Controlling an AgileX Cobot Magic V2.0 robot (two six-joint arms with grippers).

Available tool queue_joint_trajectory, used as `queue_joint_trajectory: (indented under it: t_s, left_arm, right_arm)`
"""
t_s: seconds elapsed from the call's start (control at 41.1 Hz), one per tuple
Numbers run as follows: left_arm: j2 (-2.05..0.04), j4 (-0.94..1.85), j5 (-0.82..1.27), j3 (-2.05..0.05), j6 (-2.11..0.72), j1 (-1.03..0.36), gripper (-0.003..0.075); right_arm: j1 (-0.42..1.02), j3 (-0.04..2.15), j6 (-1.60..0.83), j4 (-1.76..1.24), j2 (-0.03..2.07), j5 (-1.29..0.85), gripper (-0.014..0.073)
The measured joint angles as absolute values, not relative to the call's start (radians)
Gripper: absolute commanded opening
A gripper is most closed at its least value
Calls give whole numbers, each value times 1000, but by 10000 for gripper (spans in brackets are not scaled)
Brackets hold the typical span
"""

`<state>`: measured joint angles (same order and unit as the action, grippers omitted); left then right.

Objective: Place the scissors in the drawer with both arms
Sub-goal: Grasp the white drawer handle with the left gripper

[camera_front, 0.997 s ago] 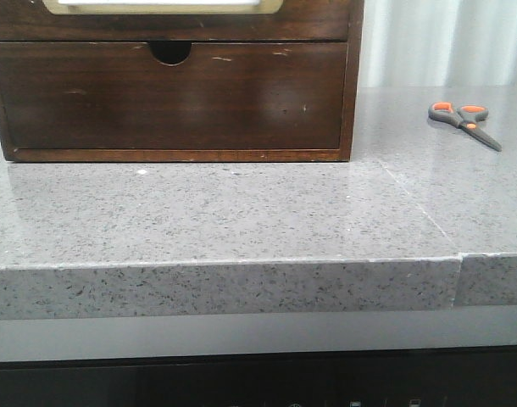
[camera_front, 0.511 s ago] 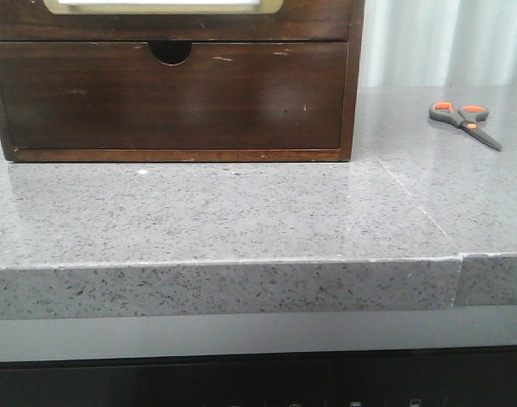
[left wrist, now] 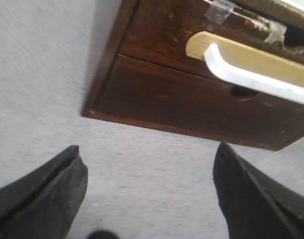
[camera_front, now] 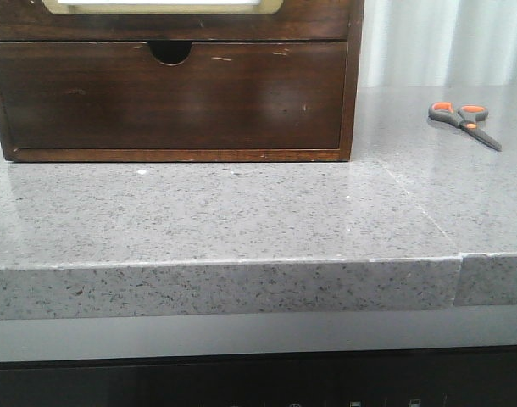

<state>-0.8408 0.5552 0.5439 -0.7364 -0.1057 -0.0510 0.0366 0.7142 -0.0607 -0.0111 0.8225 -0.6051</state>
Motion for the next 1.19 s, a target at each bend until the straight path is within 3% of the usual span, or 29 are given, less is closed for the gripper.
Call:
queue_joint_trajectory:
  t_s: [0.146,0.56,0.949,1.046,1.192]
  left_arm:
    - [-955,793,520,-736,-175,-51,524]
    - [-1239,1680,591,-736,-770,-51,524]
    - [-1358,1779,674,-849,-874,-51,521]
    - [-1391,1780,690,-880,-874,-51,479]
    - [-1434,1780,718,-915,-864,-51,300]
  right_arm:
    - [37,714,-61,-11,822,-605,549]
    - [37,714,-61,-11,822,-605,549]
    - [37,714,-61,-11,822,-605,549]
    - [37,714,-61,-11,822,-605,549]
    - [37,714,-61,-11,822,-605,549]
